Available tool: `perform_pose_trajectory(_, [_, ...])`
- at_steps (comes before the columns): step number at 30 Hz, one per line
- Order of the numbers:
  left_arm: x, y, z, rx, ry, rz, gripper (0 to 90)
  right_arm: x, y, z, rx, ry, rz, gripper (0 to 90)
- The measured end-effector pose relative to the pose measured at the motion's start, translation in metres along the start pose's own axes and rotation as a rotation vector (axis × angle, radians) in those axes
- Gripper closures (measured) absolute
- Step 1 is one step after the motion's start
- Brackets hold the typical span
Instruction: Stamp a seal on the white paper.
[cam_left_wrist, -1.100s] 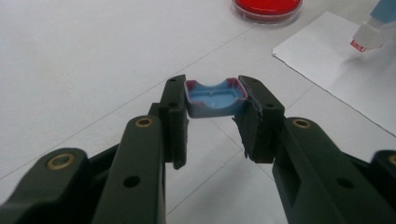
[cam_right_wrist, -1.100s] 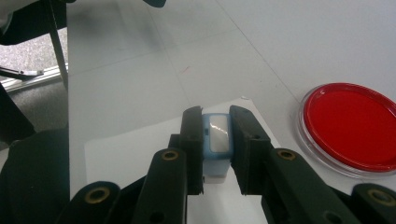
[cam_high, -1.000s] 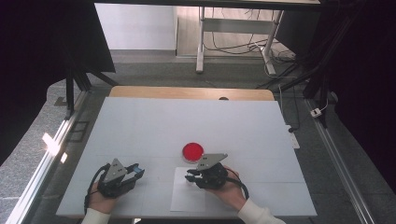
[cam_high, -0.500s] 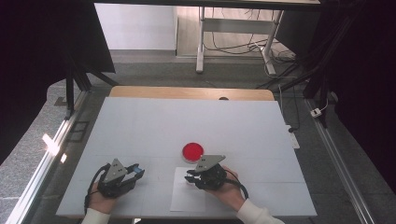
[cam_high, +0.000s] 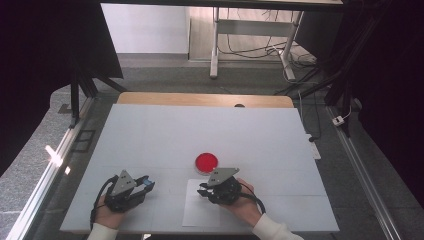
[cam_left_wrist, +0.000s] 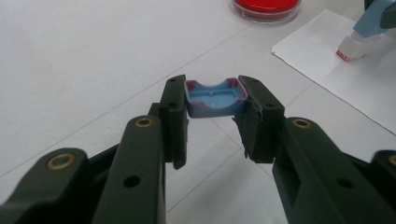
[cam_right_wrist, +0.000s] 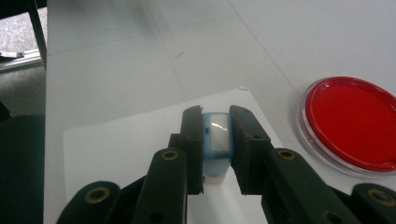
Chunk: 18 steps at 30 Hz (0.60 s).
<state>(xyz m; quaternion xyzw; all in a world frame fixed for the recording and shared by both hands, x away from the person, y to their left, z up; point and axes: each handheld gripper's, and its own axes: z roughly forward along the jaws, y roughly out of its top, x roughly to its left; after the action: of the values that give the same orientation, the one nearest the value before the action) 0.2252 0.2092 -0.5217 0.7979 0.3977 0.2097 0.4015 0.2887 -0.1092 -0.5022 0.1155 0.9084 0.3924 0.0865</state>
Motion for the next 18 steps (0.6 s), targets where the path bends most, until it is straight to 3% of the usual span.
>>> perform_pose_trajectory(18, [-0.0001, -0.0001, -0.0002, 0.001, -0.001, 0.002, 64.5, 0.0014, 0.0001, 0.0038, 0.041, -0.013, -0.022, 75.0])
